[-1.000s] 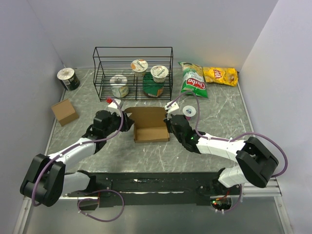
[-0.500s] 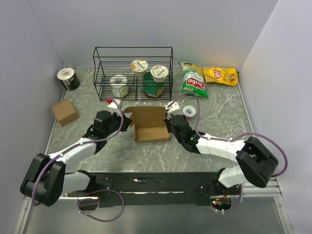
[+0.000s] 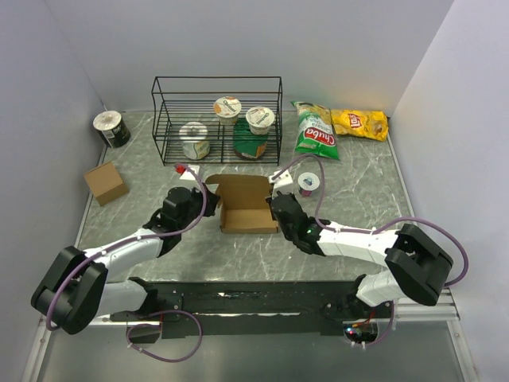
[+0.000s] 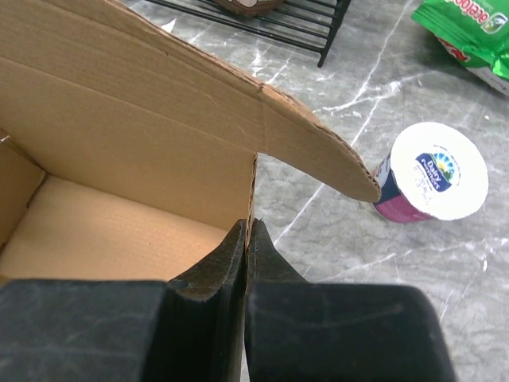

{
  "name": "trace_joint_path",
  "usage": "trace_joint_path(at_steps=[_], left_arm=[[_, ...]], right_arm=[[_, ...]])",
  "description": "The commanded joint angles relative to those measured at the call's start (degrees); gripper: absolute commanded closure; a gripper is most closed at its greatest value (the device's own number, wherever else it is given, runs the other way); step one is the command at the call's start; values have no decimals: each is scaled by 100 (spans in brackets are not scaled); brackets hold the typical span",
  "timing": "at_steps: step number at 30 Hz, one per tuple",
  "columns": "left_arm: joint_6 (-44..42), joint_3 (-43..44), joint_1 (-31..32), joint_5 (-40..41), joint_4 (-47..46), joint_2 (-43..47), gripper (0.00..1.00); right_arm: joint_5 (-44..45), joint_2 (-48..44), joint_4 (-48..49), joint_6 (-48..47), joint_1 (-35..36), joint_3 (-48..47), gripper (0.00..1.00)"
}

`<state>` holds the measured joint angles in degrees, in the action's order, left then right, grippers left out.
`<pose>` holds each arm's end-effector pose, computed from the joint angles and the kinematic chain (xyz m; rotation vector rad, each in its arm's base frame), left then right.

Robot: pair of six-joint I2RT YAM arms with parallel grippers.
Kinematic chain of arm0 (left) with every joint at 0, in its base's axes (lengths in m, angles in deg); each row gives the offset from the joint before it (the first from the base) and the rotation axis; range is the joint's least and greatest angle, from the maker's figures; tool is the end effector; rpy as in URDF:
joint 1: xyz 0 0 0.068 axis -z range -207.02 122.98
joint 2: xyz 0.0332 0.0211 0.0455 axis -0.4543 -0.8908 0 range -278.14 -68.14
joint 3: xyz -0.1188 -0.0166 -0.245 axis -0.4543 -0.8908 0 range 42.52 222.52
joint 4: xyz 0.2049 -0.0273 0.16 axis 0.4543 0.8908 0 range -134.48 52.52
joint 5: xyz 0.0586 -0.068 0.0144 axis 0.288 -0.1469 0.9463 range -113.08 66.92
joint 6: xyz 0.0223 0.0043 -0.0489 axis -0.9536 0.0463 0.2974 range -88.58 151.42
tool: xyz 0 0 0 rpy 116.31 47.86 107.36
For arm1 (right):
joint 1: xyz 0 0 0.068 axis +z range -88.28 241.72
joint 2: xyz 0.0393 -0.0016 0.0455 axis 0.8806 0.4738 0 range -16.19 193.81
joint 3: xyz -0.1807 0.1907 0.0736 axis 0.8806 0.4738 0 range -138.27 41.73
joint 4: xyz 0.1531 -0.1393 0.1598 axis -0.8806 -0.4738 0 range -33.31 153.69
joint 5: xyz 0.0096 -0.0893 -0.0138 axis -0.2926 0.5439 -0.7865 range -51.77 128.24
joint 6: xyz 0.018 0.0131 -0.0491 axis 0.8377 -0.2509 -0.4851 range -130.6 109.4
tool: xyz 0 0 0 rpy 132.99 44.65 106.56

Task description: Fold the paper box

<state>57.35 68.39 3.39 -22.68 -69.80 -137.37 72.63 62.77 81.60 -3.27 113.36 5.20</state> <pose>0.2156 -0.1263 0.2018 0.0709 1.9396 -0.6592 0.1925 0.2109 0.2088 -0.3632 1.8865 0.0888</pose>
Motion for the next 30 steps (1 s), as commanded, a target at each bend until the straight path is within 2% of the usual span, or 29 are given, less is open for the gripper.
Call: trace_joint_path(at_steps=[1, 16, 22, 30], left_arm=[[430, -170, 263, -119, -289, -126, 99], [483, -310, 641, -58, -254, -398, 99], [509, -468, 790, 302, -78, -249, 99], [553, -784, 940, 329, -104, -99, 99]], right_arm=[[-82, 41, 63, 330, 215, -161, 100], [-3, 129, -218, 769, 452, -231, 100], [252, 58, -358, 1112, 549, -152, 100], [700, -12, -727, 1376, 549, -416, 100]])
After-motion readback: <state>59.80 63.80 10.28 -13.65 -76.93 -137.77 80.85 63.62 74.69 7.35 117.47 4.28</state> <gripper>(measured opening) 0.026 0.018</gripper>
